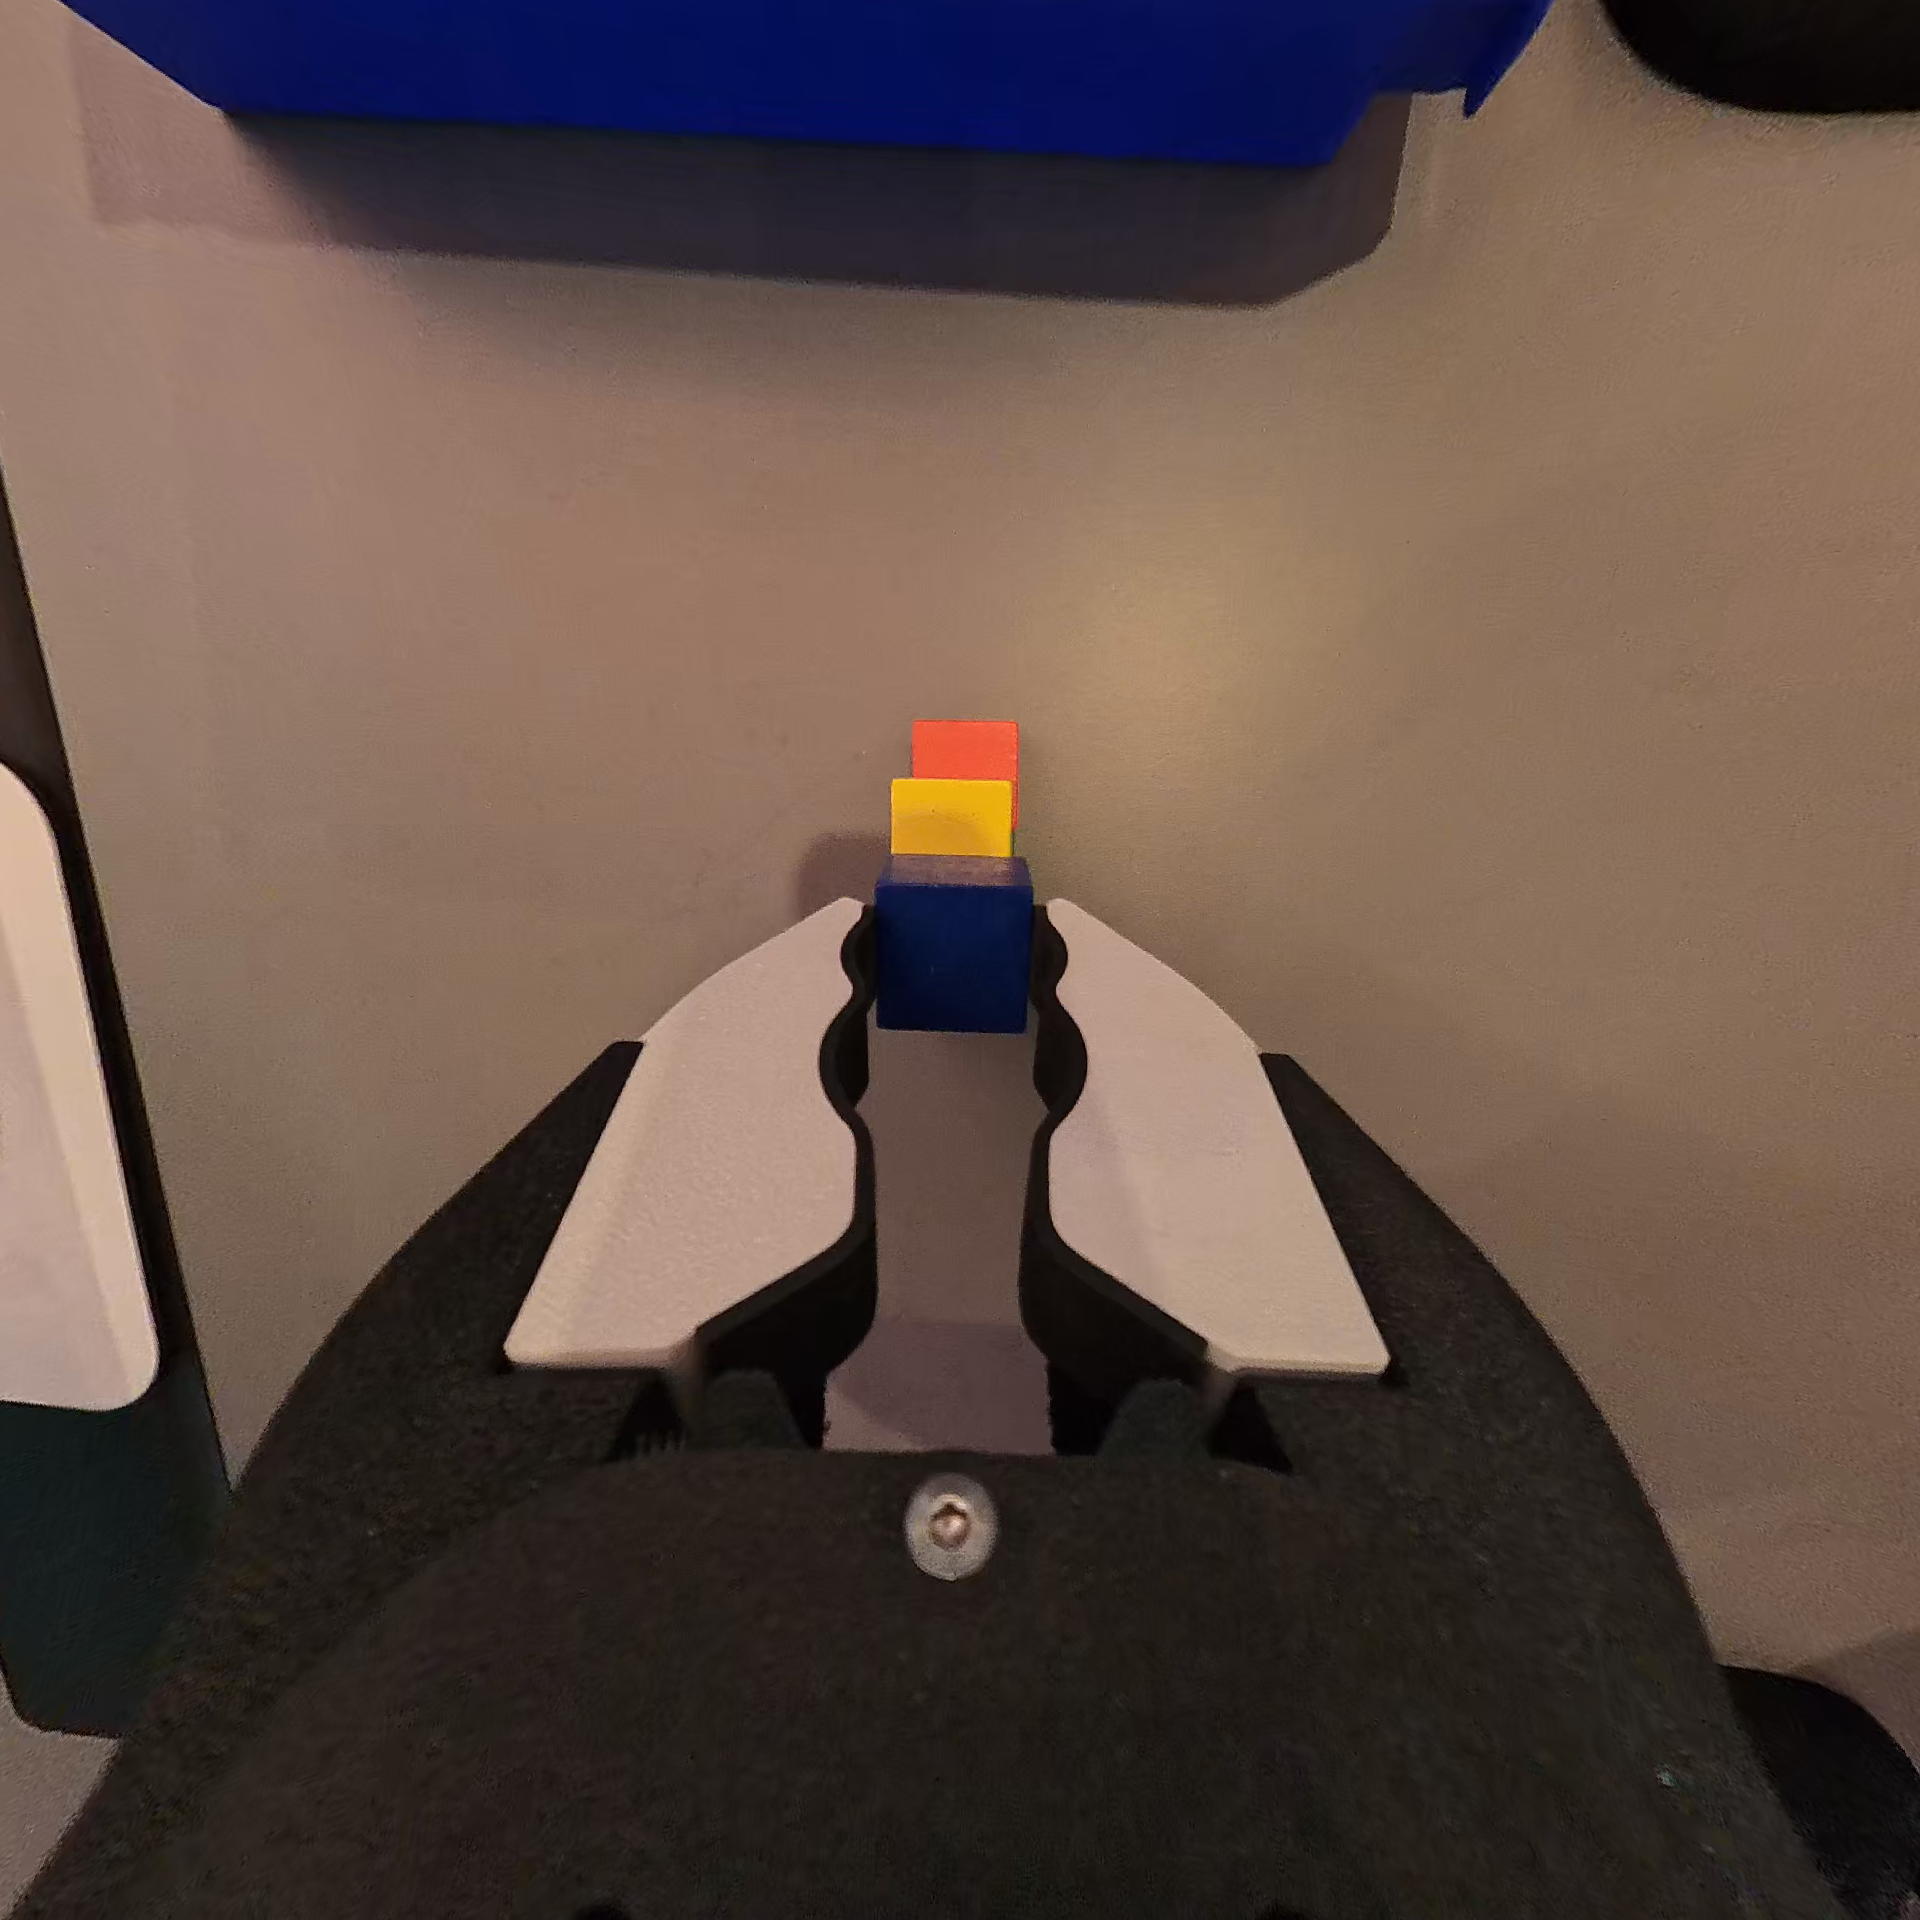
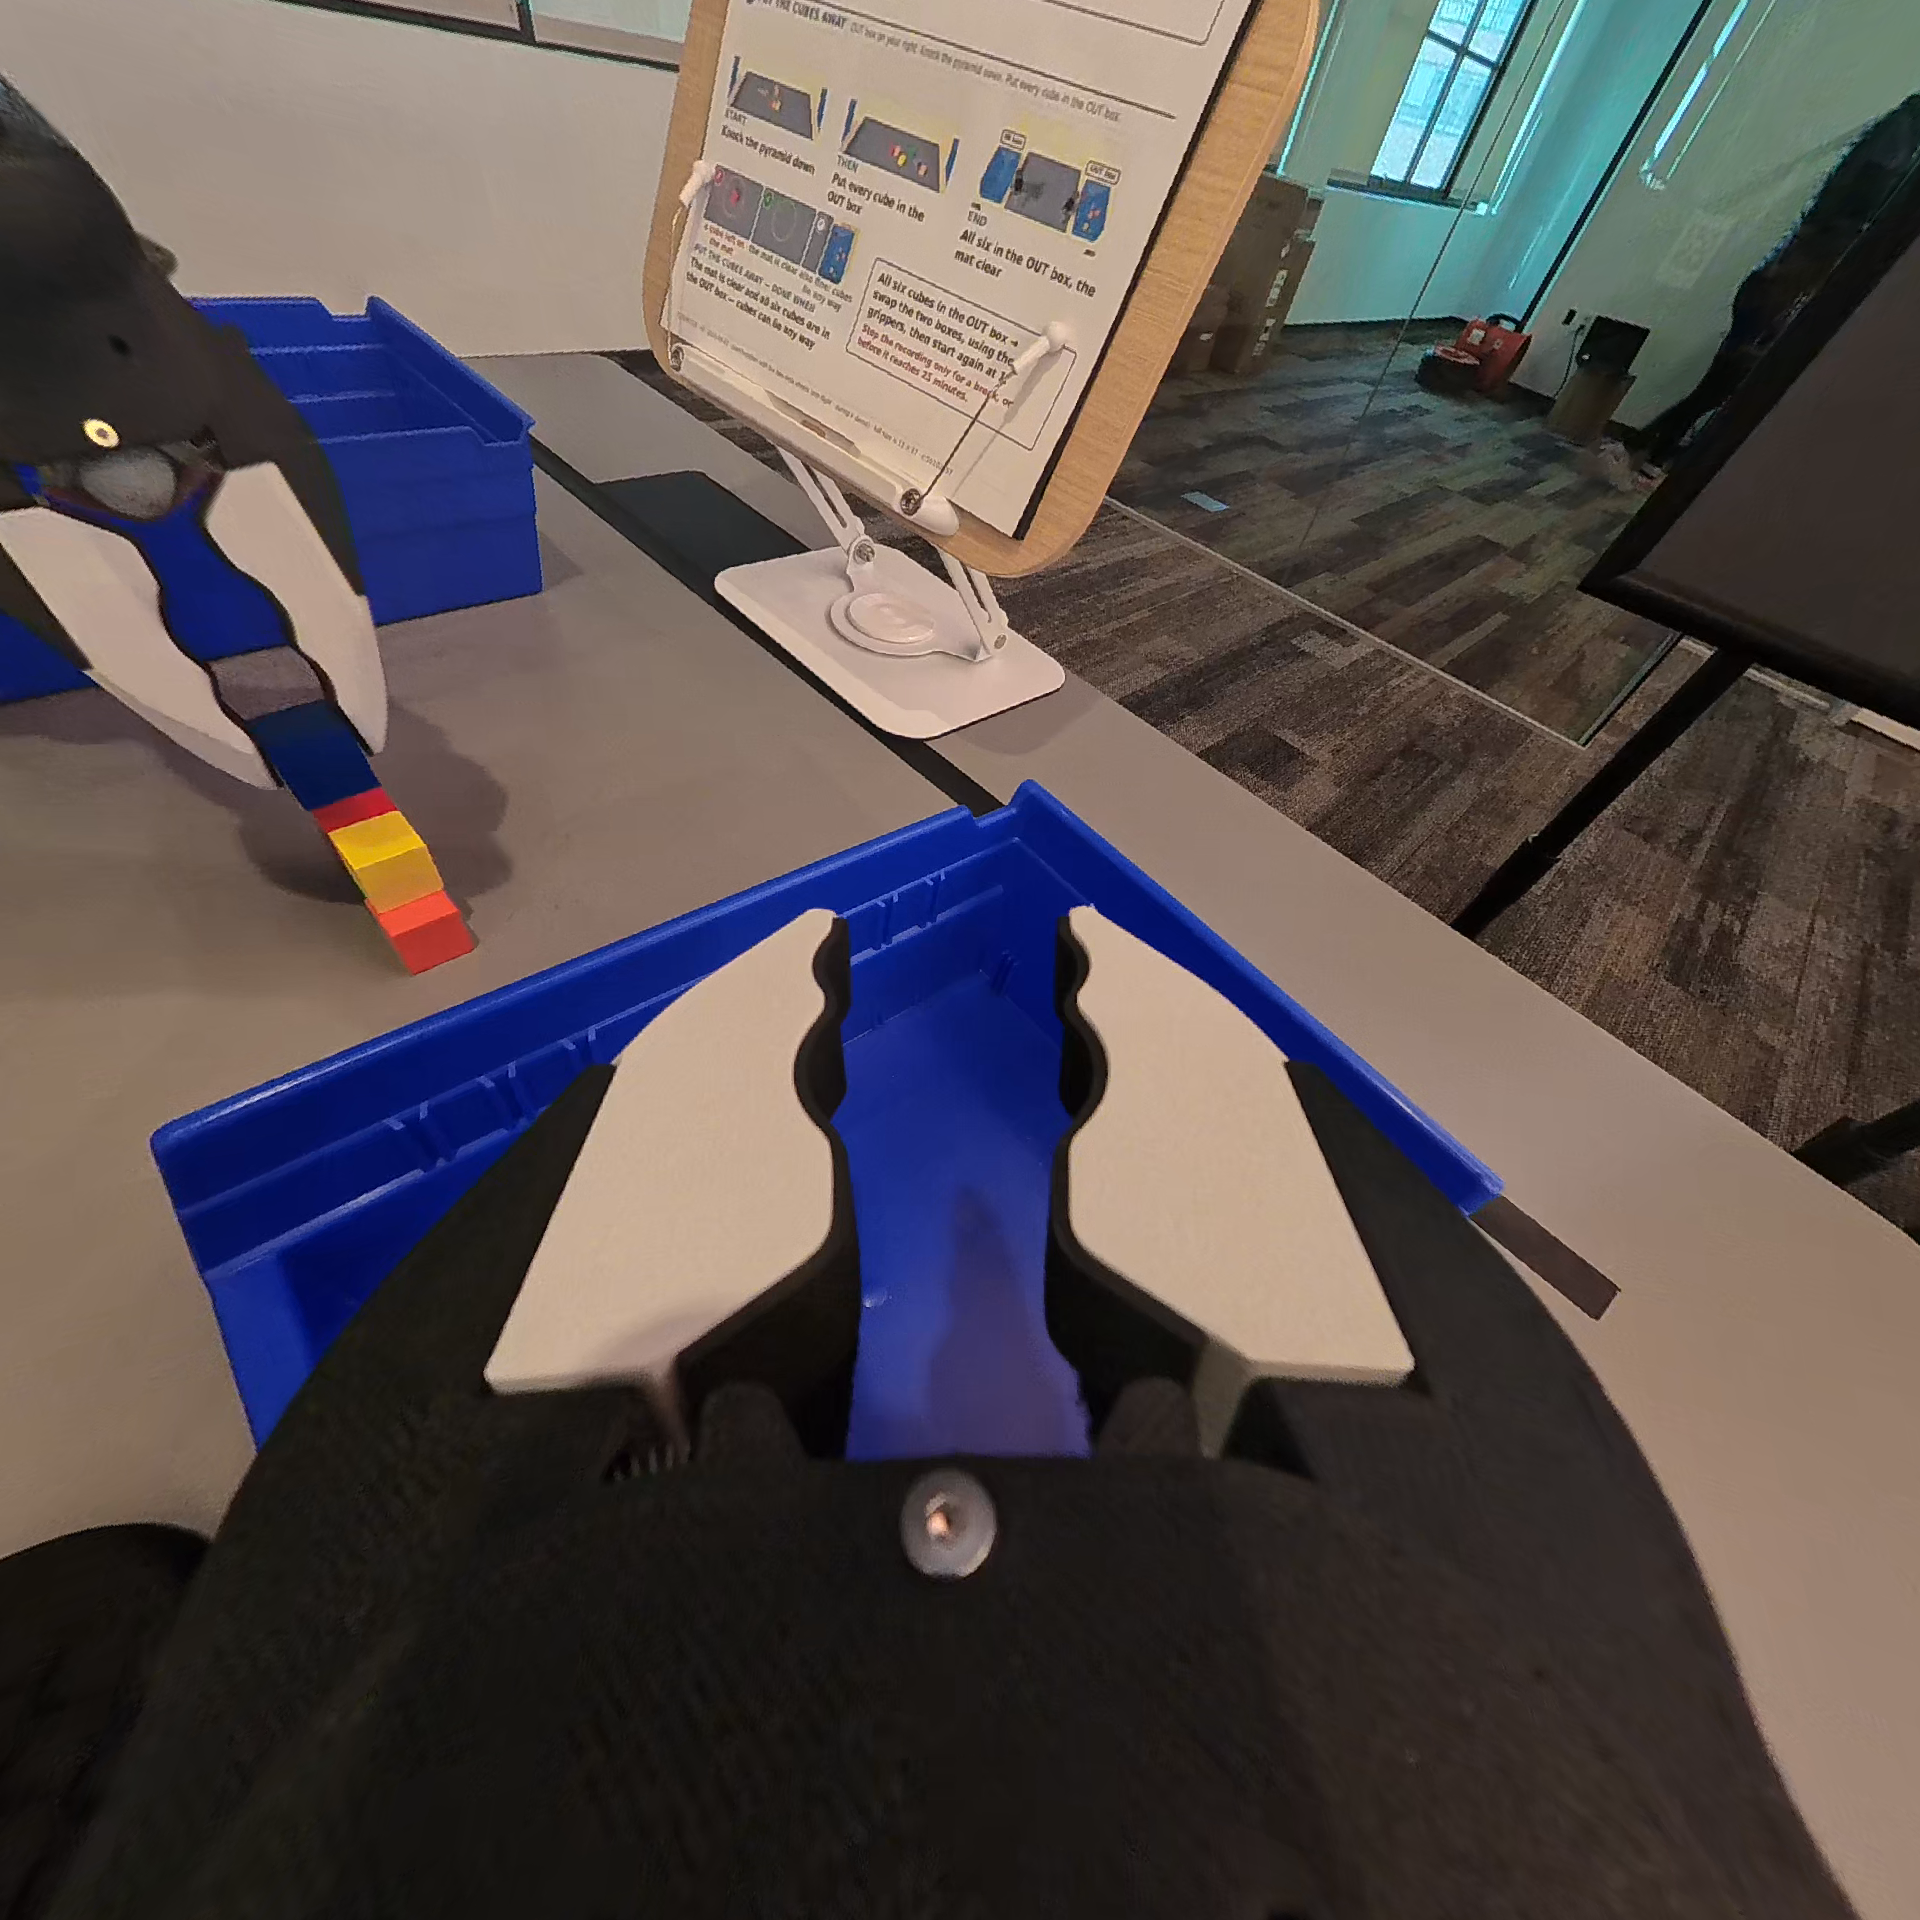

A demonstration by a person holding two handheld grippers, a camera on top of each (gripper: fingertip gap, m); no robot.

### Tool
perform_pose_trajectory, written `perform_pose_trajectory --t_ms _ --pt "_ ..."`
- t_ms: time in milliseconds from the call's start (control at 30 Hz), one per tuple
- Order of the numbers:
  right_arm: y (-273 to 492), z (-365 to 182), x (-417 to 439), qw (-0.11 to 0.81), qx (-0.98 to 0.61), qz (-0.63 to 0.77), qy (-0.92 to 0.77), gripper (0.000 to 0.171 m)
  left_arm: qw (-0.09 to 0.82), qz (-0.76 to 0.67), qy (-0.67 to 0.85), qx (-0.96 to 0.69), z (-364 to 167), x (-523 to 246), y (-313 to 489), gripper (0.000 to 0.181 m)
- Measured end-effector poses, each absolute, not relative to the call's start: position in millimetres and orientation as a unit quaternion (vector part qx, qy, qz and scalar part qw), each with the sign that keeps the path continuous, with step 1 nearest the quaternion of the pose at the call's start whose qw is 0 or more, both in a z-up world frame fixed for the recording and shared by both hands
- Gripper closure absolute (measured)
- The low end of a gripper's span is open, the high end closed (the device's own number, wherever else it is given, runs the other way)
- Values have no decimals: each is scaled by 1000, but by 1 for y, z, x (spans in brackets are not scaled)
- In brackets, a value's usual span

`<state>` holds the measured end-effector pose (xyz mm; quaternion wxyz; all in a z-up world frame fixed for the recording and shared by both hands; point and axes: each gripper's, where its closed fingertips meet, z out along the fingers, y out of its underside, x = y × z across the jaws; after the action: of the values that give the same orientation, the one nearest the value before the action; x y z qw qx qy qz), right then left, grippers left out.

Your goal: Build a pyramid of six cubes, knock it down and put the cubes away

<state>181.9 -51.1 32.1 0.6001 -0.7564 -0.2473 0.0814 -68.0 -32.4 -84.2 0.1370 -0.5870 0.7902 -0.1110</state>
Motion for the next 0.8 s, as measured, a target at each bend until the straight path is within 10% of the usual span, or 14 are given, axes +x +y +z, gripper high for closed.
perform_pose_trajectory --t_ms 800 --pt "-51 29 182 595 -759 87 -249 132 111 -100 794 -589 -101 -68 -30 153"
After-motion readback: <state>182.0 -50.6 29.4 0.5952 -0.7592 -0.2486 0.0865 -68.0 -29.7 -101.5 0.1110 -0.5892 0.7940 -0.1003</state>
